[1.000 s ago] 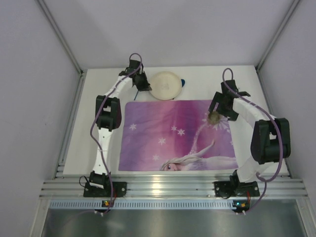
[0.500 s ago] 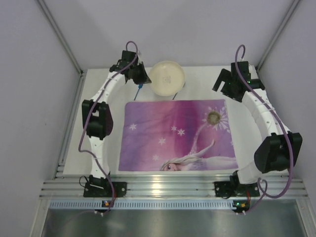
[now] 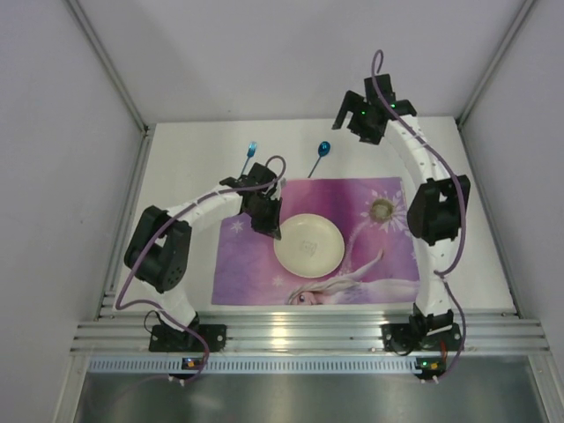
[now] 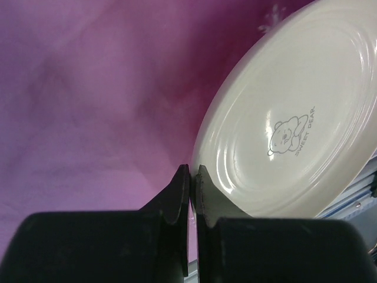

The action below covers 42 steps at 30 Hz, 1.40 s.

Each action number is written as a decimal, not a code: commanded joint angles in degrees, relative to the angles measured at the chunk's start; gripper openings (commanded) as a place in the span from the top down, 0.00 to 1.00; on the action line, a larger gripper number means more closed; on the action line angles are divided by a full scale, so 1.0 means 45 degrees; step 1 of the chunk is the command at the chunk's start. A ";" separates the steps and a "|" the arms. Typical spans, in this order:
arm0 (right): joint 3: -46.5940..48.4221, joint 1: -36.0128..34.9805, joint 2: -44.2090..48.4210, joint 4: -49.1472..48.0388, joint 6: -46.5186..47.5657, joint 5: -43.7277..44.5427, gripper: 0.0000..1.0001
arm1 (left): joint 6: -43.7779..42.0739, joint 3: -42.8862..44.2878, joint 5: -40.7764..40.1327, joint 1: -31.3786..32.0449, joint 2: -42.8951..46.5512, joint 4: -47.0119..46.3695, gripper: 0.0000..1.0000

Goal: Set the dinner table for one person

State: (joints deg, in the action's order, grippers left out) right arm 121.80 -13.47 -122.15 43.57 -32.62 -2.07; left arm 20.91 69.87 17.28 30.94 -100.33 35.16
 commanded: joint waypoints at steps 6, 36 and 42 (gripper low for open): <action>0.2582 -0.2532 -0.2503 0.0903 -0.0660 0.1353 0.00 | 0.0002 -0.0954 0.0203 0.0468 0.0615 -0.0547 0.10; 0.6762 -0.2885 -0.7797 0.2855 -0.1619 0.4853 0.76 | 0.0471 -0.1542 -0.0910 0.0215 0.3214 0.1015 0.01; 0.6762 -0.2826 -0.7895 0.3772 -0.0604 0.5243 0.96 | 0.0549 -0.1502 -0.1202 0.0078 0.3351 0.1308 0.01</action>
State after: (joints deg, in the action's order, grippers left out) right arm 150.54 -26.96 -155.37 53.89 -38.85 19.14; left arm 23.59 61.19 13.13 31.73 -85.78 39.44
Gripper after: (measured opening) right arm 0.064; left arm 0.985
